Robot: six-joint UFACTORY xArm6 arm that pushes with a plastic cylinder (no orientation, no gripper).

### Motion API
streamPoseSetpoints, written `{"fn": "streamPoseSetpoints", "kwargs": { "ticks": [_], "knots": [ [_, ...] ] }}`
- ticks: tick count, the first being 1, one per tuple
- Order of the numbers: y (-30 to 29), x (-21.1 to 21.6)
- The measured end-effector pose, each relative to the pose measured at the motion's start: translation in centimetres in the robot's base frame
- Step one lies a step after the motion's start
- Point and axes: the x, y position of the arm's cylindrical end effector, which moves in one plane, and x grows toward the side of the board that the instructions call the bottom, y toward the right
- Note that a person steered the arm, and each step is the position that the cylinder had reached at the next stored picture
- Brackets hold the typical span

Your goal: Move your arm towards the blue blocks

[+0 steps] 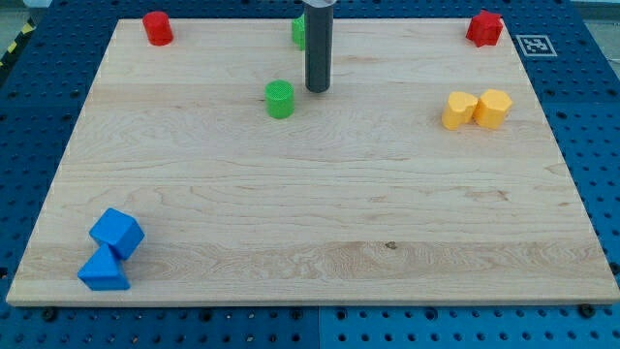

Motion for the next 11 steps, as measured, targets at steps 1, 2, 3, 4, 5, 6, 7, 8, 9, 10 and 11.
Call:
{"fn": "streamPoseSetpoints", "kwargs": {
  "ticks": [1, 2, 3, 4, 5, 6, 7, 8, 9, 10, 11],
  "knots": [
    [-3.3, -0.2],
    [-10.5, -0.2],
    [-19.8, 0.7],
    [-27.7, 5.0],
    [-31.0, 9.1],
    [-31.1, 10.1],
    [-31.1, 16.5],
    [-31.0, 23.8],
    [-31.0, 23.8],
    [-29.0, 25.0],
    [-25.9, 26.6]
  ]
}}
